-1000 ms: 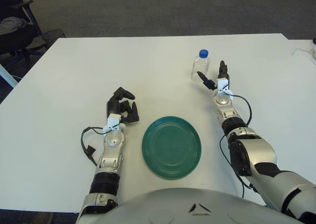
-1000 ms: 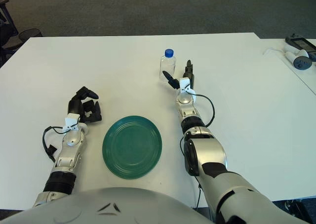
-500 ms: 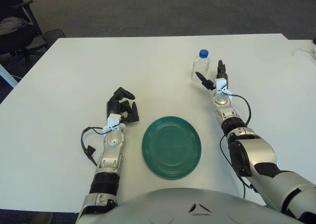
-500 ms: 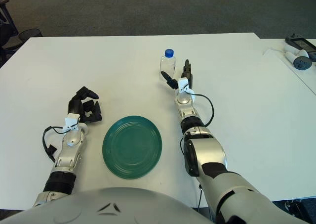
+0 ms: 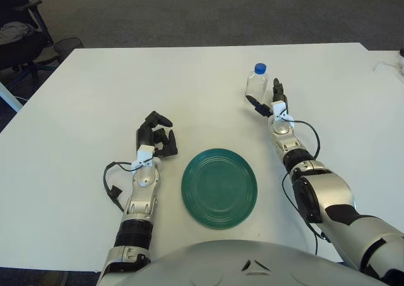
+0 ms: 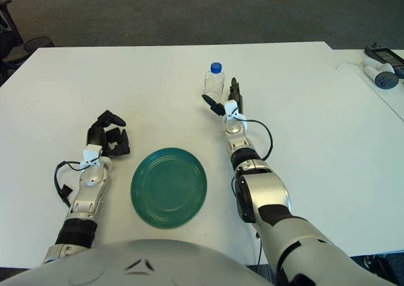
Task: Put the bottle into the plate.
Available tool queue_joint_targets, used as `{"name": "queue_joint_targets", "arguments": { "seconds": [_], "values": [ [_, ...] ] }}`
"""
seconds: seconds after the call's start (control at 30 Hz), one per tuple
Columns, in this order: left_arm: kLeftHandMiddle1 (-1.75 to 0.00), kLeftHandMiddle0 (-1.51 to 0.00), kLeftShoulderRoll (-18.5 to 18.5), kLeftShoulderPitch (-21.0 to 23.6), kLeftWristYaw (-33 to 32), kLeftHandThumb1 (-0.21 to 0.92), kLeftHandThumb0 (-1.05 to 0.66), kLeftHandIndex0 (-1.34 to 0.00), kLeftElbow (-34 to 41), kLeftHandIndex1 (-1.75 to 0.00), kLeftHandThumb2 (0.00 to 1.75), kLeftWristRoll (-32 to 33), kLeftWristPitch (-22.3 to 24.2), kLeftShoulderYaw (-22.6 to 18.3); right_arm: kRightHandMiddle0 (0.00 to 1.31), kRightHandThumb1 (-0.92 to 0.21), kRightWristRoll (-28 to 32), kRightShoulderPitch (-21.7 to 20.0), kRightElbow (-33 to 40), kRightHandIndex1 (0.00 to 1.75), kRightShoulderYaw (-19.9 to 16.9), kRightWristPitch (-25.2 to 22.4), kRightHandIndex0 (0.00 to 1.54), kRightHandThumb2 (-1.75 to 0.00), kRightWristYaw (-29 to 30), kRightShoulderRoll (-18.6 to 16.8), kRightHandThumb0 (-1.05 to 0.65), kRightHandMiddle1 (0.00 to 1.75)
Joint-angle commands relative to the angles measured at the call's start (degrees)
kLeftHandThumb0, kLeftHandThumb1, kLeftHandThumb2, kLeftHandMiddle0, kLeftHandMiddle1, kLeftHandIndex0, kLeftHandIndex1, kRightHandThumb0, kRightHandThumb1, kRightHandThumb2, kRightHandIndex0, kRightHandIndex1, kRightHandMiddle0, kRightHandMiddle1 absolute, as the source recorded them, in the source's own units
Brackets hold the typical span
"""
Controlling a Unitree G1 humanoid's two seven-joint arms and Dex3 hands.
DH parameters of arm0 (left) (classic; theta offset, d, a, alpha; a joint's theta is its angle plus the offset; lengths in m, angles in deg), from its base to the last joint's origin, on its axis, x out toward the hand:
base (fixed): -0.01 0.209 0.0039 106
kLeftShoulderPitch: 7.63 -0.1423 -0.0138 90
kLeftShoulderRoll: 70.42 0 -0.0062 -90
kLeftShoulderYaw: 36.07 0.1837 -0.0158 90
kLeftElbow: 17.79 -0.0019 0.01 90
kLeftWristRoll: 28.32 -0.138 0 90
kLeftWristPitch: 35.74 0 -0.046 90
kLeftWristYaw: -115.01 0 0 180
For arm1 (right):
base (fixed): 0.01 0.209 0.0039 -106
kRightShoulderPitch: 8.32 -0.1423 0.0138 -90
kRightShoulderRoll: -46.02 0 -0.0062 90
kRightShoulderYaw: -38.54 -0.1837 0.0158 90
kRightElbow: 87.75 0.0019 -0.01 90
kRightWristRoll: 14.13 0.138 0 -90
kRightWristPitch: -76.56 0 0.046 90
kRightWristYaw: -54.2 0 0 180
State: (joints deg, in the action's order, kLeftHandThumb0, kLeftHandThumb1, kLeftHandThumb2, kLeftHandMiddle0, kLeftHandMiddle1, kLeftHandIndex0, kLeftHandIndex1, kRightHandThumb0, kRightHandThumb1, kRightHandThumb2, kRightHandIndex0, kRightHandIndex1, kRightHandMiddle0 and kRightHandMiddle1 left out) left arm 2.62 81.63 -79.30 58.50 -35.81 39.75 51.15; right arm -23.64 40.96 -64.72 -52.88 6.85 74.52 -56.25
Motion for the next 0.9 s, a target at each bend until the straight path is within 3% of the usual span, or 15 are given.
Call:
{"name": "queue_joint_targets", "arguments": {
  "seconds": [0.0,0.87],
  "values": [
    [-1.75,-1.32,0.40,-1.31,-0.07,0.09,-0.57,-0.80,-2.09,-1.75,1.59,-0.43,2.02,-0.24,0.00,-0.80,-1.43,-1.68,-0.69,0.00,1.35,1.19,0.00,-0.16,-0.14,0.70,-1.05,0.00],
    [-1.75,-1.32,0.44,-2.16,-0.04,0.10,-0.56,-0.79,-1.41,-1.75,1.58,-0.73,1.84,-0.08,0.00,-0.82,-1.26,-5.96,-4.40,0.00,2.02,-3.44,0.00,-0.17,-1.98,1.09,-1.05,0.00]
  ]
}}
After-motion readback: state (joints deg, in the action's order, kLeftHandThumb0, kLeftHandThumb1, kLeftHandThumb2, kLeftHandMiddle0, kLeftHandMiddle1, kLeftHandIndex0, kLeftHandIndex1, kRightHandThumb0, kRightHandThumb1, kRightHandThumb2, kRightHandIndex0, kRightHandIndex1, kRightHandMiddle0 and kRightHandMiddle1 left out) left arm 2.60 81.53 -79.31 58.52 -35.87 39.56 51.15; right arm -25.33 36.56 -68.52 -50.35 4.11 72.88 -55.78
